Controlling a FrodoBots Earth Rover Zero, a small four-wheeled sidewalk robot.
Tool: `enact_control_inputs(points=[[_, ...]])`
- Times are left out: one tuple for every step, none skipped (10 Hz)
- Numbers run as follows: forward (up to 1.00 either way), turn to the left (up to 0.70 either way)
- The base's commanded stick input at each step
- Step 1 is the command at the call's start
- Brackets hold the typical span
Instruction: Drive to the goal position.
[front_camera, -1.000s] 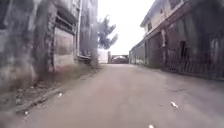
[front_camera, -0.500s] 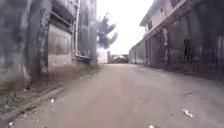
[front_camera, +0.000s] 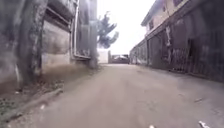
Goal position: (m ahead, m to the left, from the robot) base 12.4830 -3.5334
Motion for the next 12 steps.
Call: enact_control_inputs(points=[[0.50,0.00],[0.50,0.00],[0.50,0.00],[0.50,0.00],[0.50,0.00],[0.50,0.00],[0.50,0.00],[0.50,0.00],[0.50,0.00],[0.50,0.00],[0.50,0.00],[0.50,0.00]])
